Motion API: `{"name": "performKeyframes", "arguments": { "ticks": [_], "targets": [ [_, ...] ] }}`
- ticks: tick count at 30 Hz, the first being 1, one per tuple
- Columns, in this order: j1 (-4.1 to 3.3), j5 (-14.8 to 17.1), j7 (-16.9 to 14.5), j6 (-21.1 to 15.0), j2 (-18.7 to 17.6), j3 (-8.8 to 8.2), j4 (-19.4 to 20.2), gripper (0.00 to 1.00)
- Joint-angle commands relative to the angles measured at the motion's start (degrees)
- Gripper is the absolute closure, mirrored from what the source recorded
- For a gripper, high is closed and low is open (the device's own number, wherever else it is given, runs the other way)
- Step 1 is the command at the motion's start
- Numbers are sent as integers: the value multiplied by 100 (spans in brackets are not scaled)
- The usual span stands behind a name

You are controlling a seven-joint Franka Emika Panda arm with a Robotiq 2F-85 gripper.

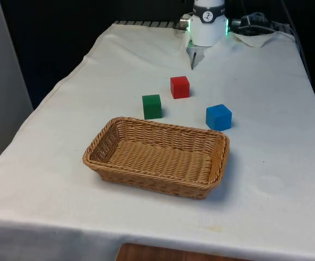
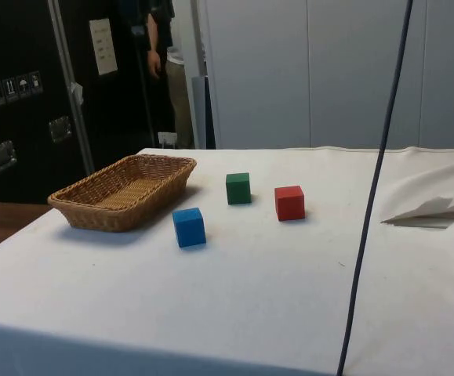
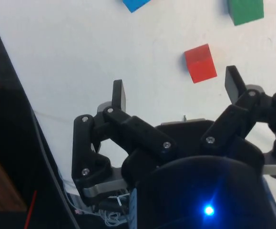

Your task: Pick up the blue cube and place it into the basket.

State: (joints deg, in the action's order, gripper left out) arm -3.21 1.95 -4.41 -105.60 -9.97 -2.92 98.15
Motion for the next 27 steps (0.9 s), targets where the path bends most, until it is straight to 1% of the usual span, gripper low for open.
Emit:
{"name": "performKeyframes", "arguments": {
  "ticks": [1,2,8,10,11,12,17,18,19,20,21,27],
  "targets": [
    [-6,0,-63,40,-40,11,-52,0],
    [0,0,-29,0,-23,6,-23,0],
    [-6,-6,-304,-57,-80,23,-52,0],
    [-6,-6,-372,-80,-92,29,-46,0],
    [0,0,-344,-29,-80,23,-52,0],
    [-6,-11,-453,-109,-97,34,-34,0],
    [-11,-11,-665,-183,-115,40,-11,0],
    [-11,-11,-745,-212,-120,46,-6,0],
    [-11,-11,-785,-223,-126,46,-6,0],
    [-6,0,-762,-149,-132,40,-29,0],
    [-11,-11,-819,-229,-126,46,0,0],
    [-11,-6,-1071,-304,-149,63,29,0]
  ]
}}
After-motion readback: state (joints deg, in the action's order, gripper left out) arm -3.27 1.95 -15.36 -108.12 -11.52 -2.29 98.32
